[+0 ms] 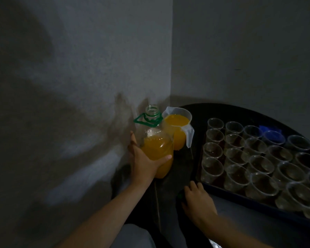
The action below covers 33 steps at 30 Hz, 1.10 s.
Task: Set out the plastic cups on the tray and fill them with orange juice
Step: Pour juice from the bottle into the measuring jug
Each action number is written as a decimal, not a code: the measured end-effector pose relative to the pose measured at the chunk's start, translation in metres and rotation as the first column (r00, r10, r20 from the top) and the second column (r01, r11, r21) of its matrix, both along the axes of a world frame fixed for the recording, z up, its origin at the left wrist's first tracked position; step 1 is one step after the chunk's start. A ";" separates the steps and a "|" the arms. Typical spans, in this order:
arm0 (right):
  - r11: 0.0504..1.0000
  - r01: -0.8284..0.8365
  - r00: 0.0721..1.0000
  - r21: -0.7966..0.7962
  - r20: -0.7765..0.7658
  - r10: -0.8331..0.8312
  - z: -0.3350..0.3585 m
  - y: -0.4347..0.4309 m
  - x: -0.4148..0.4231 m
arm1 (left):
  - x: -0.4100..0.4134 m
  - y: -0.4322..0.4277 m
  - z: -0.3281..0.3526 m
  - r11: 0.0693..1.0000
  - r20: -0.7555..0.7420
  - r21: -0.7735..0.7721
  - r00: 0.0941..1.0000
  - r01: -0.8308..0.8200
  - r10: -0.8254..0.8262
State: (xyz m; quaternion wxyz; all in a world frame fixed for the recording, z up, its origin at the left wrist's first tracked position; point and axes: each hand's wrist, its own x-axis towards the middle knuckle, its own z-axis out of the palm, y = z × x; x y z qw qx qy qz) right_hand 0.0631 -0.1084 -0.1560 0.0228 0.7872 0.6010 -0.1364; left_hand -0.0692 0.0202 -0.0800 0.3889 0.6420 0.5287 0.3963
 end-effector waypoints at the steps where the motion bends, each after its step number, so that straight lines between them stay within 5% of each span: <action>1: 1.000 0.005 1.000 -0.012 -0.001 -0.005 -0.001 0.000 -0.001 | 0.001 0.000 -0.001 1.000 0.003 0.001 1.000 -0.010 0.010; 15: 0.995 0.042 0.983 0.088 -0.182 -0.026 -0.004 0.001 0.001 | 0.013 0.011 0.004 0.995 -0.014 0.084 0.999 -0.045 0.046; 28: 0.998 0.008 0.996 0.057 -0.086 -0.003 0.004 0.034 -0.018 | 0.014 0.018 0.003 0.990 -0.095 0.131 0.994 -0.046 0.059; 33: 0.959 0.206 0.939 0.192 -0.313 -0.139 0.021 0.029 -0.013 | 0.013 0.017 0.001 0.989 -0.097 0.138 0.994 -0.045 0.059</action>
